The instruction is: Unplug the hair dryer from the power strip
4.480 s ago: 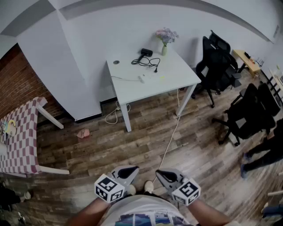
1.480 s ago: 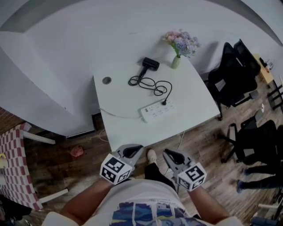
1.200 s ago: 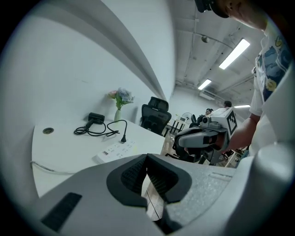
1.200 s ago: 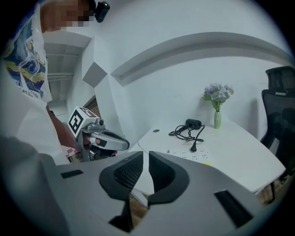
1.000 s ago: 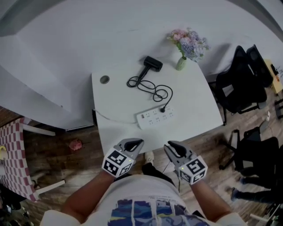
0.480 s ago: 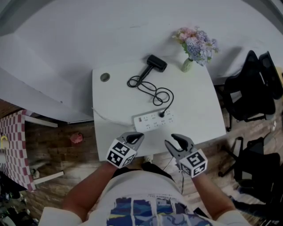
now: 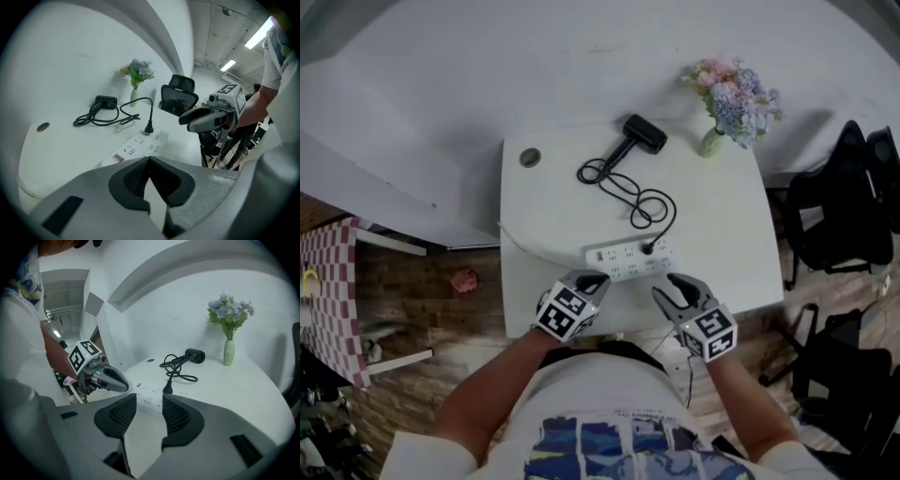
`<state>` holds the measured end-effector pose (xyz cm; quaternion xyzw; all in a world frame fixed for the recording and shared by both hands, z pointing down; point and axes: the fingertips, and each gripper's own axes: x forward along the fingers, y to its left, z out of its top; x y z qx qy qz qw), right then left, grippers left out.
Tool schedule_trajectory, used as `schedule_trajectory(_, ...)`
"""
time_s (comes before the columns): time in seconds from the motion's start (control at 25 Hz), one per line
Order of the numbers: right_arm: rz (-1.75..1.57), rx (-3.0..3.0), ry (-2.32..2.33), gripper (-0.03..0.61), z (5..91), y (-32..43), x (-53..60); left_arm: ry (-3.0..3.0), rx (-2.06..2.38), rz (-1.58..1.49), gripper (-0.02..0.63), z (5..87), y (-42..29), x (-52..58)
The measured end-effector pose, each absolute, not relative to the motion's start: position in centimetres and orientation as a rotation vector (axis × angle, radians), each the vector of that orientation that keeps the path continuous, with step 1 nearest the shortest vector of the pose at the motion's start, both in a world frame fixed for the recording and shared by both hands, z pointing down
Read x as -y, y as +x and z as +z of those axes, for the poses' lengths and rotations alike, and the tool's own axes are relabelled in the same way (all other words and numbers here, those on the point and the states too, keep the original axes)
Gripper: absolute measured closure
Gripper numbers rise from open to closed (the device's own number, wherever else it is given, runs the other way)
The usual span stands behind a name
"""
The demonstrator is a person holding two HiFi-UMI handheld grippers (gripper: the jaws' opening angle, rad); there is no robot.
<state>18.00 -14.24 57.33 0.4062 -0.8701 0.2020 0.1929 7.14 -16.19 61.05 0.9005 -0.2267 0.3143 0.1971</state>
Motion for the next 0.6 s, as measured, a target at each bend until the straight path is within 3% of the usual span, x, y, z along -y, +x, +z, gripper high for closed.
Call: schedule_trajectory(0.6, 0.61, 2.411, 1.126, 0.419, 59.9, 17.3, 20.0, 2.485, 0.602, 0.964, 0.611, 63.4, 8.3, 17.4)
